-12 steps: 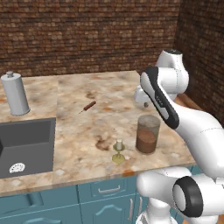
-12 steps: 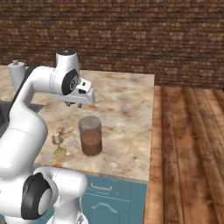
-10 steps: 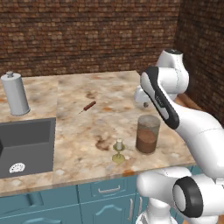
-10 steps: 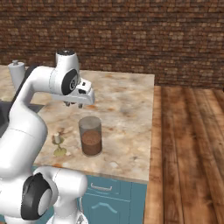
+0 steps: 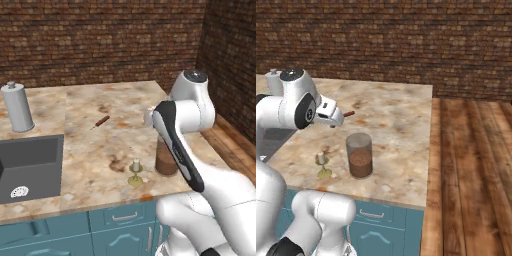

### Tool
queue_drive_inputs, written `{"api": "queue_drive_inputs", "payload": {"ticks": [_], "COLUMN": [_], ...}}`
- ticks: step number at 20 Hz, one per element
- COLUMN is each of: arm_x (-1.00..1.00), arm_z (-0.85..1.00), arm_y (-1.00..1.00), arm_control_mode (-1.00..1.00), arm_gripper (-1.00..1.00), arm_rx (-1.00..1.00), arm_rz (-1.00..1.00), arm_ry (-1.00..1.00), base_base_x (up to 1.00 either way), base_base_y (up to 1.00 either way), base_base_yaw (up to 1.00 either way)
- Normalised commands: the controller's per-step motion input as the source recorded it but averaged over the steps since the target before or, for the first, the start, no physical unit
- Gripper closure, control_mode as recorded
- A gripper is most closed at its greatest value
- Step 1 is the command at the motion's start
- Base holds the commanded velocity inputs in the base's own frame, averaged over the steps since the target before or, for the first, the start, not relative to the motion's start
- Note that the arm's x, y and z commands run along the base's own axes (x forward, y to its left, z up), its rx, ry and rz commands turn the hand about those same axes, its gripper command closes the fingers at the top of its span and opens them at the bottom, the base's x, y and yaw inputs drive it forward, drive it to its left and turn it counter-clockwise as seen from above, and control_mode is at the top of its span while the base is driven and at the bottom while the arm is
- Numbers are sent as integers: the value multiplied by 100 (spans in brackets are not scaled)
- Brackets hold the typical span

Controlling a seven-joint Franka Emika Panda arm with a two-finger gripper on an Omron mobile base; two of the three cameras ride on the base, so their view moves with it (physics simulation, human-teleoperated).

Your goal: Pick the jar and candle from the dining table and place them in the open cabinet. Close the cabinet after placing the objects.

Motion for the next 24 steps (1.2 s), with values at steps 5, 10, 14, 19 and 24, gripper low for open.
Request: {"api": "queue_drive_inputs", "payload": {"ticks": [5,10,14,19,24], "arm_x": [-65,-26,-35,-42,-25], "arm_z": [-38,-12,-10,-41,-64], "arm_y": [44,13,8,48,44], "arm_control_mode": [-100,-100,-100,-100,-100], "arm_gripper": [-100,-100,-100,-100,-100], "arm_rx": [-2,-2,0,-2,-7], "arm_rz": [-13,-5,-8,-18,-18], "arm_ry": [-29,-1,3,2,2], "base_base_x": [0,0,0,0,0], "base_base_y": [0,0,0,0,0], "base_base_yaw": [0,0,0,0,0]}}
